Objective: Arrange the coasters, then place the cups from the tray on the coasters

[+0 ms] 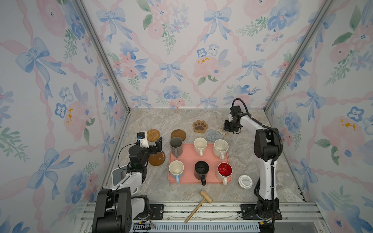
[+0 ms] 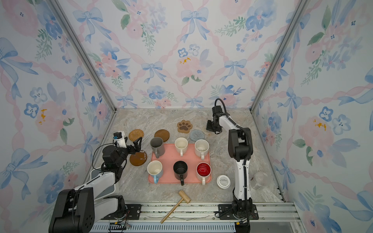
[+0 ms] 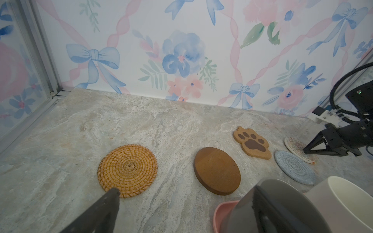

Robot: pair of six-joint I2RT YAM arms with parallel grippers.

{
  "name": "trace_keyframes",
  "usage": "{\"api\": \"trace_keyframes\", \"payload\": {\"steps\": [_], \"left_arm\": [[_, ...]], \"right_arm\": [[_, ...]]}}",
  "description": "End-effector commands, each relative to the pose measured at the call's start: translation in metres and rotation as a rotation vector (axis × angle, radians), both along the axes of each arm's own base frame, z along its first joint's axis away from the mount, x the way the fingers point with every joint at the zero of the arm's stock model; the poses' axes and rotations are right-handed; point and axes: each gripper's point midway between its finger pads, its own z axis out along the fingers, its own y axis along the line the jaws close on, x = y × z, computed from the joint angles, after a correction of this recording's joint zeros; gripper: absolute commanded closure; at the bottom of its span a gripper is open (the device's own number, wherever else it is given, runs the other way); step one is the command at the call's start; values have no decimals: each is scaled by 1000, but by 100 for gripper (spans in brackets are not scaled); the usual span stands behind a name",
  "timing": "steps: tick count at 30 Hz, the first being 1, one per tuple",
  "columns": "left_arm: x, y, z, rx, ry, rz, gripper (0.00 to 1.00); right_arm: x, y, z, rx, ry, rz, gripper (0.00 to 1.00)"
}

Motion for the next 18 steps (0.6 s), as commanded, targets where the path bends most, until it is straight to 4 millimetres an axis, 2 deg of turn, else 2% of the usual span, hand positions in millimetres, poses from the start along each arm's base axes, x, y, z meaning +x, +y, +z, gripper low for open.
{"api": "trace_keyframes", "payload": {"steps": [1,9,18], "left_arm": [[0,6,7,-10,-30,25,2],[-1,8,8,-13,-36,36,2],[-1,10,6,-15,-31,45,2]], "right_arm": [[-34,-26,-12,-75,111,-28,94],[-52,-52,-6,-21,118,-94,95],[-55,-67,-4,-25,127,-124,96]]}}
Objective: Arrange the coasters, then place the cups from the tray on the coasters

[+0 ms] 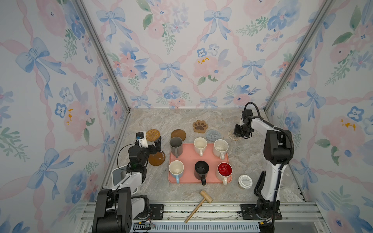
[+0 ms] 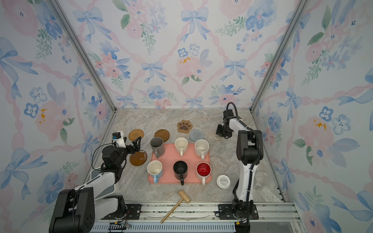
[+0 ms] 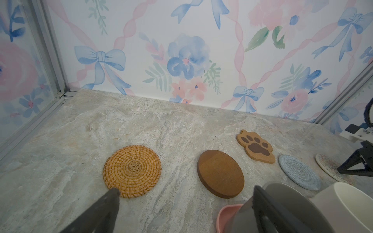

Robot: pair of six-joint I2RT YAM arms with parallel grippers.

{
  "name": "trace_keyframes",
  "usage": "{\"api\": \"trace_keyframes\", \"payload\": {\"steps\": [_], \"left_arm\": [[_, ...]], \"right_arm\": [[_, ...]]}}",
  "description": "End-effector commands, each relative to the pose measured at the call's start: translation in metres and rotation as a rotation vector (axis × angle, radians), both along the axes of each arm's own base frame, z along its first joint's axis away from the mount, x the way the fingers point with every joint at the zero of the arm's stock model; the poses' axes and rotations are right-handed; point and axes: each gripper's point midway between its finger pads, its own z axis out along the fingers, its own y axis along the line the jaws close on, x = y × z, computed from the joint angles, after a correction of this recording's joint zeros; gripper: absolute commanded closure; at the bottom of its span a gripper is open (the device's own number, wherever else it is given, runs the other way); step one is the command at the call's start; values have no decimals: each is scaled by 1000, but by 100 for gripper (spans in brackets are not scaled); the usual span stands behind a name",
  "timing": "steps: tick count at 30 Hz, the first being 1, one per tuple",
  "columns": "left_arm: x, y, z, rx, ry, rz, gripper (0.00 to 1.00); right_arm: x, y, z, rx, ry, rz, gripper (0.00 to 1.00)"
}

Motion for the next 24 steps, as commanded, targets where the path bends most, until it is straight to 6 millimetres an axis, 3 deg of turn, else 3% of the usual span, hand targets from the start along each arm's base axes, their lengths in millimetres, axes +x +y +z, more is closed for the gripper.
{"api": "trace_keyframes", "payload": {"steps": [1,18,24], "left_arm": [[-2,5,5,-9,-23,22,2],[-2,8,5,-9,-25,34,2],[-2,9,5,-8,-25,44,2]], "right_arm": [[-15,-6,-3,-10,54,-14,96],[-32,-15,4,-14,62,-35,97],[-21,-7,15,27,15,-25,97]]}}
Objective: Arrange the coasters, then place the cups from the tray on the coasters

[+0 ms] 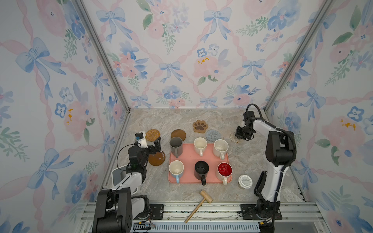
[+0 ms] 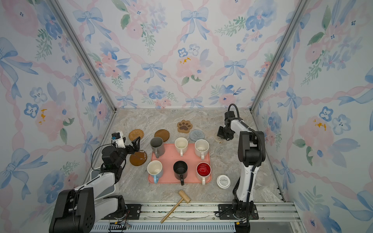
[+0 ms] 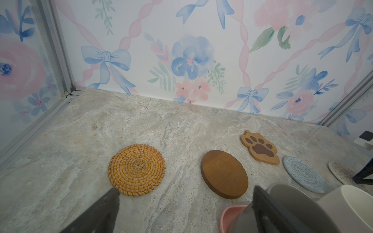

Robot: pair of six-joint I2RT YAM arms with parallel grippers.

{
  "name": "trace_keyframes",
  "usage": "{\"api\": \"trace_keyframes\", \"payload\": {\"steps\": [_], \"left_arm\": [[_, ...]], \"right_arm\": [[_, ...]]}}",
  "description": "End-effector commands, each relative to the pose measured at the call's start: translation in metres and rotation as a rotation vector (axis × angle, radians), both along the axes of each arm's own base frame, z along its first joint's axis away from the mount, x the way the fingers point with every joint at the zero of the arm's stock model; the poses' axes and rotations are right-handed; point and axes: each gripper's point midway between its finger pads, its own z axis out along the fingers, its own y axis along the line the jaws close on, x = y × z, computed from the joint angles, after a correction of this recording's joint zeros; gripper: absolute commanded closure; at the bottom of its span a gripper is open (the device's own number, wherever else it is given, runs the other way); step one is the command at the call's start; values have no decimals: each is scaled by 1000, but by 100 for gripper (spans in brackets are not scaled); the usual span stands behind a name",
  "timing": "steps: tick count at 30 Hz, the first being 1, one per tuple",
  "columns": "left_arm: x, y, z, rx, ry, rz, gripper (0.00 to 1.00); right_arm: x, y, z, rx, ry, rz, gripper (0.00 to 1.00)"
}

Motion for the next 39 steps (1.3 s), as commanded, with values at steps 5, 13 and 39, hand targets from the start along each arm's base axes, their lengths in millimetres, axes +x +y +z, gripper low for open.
{"api": "trace_keyframes", "payload": {"steps": [5,13,39], "left_arm": [[-2,8,6,-8,-28,40,2],[-1,7,7,-13,-32,37,2],[-3,12,1,-6,-21,55,2]], "right_arm": [[19,11,60,61,-170,-12,96],[31,50,115,118,-315,49,91],[27,171,-4,241,68,363,91]]}}
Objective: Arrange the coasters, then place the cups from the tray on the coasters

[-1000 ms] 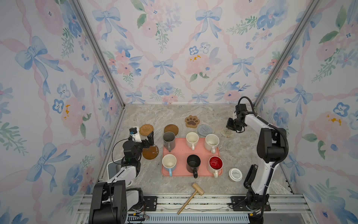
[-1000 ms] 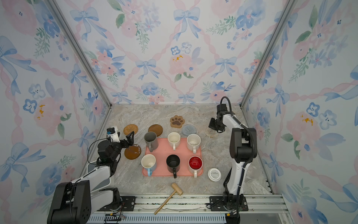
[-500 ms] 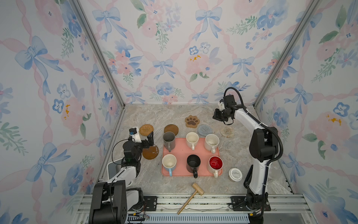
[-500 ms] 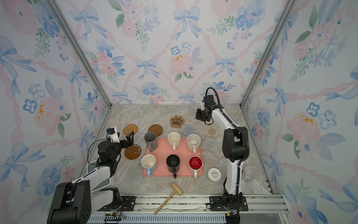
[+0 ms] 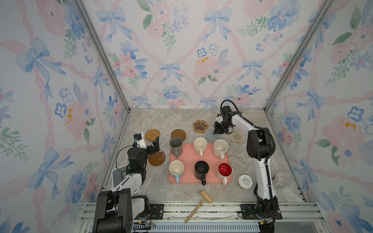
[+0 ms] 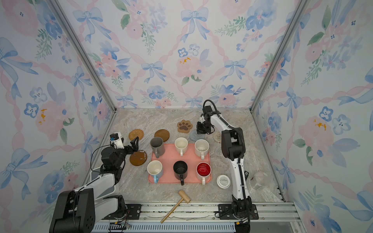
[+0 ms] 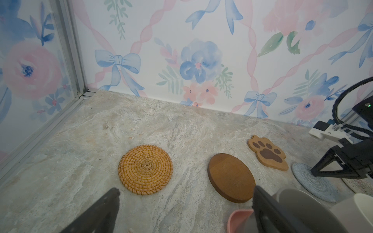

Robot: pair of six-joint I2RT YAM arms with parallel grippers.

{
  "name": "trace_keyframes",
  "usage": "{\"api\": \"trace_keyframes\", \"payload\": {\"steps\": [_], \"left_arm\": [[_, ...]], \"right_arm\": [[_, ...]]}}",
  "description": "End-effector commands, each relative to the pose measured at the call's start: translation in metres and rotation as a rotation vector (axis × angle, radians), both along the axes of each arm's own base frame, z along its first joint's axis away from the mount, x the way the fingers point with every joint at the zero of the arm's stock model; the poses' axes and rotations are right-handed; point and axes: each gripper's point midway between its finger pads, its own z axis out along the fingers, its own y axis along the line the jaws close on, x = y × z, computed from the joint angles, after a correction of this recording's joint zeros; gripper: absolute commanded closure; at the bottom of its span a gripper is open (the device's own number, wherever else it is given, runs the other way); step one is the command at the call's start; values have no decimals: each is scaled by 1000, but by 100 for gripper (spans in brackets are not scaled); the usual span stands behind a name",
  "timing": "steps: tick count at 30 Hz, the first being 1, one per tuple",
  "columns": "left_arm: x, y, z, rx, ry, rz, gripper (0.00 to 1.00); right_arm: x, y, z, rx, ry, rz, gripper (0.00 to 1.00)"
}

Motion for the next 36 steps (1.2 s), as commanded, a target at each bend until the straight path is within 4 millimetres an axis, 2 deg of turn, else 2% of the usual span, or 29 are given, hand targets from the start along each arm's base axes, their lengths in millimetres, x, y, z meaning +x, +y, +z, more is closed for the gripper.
{"api": "trace_keyframes", "payload": {"steps": [1,7,11,23,36], "left_arm": [[0,3,0,-5,-7,11,2],[-1,4,-1,-5,-5,18,2],[-1,5,-1,-7,-4,24,2],[-1,7,-5,-17,7,37,2],[-2,11,-9,-3,15,61,2]], "right_arm": [[-8,1,-9,3,51,25,91],[-15,-18,-27,-84,97,11,94],[-17,-34,-30,-132,101,0,94],[-17,-75,-27,-161,95,-96,96],[-20,-99,-24,-180,88,-154,97]]}}
